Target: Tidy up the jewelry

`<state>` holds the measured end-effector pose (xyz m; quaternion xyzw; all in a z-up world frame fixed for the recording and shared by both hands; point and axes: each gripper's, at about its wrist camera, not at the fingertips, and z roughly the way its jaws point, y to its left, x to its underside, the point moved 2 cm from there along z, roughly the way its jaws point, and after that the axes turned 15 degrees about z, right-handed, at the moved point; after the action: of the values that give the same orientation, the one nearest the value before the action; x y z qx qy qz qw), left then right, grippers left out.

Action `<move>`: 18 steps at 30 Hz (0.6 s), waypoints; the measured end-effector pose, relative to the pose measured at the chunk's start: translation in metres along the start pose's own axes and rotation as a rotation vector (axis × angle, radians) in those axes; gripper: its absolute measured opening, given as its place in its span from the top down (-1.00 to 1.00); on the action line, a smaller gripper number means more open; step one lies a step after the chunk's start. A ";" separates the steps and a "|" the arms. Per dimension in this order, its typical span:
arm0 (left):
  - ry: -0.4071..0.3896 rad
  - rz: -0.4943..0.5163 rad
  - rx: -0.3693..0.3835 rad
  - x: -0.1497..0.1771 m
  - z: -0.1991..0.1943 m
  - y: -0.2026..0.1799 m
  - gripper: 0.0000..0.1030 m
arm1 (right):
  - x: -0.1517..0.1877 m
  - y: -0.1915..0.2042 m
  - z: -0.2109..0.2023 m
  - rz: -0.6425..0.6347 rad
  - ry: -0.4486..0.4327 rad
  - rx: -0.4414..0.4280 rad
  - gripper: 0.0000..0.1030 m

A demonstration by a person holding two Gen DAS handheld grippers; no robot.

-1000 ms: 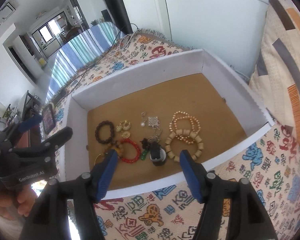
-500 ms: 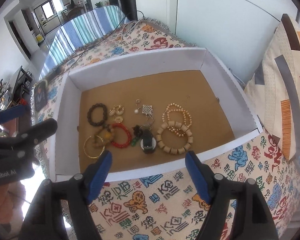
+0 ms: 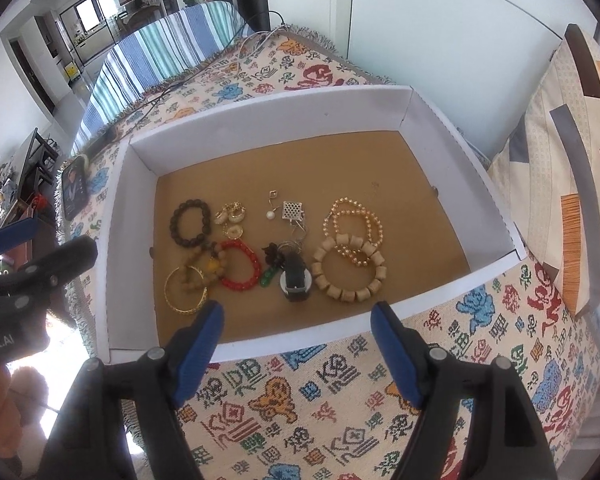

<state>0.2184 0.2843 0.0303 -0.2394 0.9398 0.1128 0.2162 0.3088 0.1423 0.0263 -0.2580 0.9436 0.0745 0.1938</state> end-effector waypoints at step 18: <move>0.008 -0.001 -0.009 0.001 0.000 0.001 -0.94 | 0.004 -0.003 0.003 0.007 0.006 0.018 -0.50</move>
<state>0.2174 0.2843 0.0294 -0.2414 0.9400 0.1161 0.2113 0.3085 0.1388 0.0219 -0.2530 0.9457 0.0661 0.1931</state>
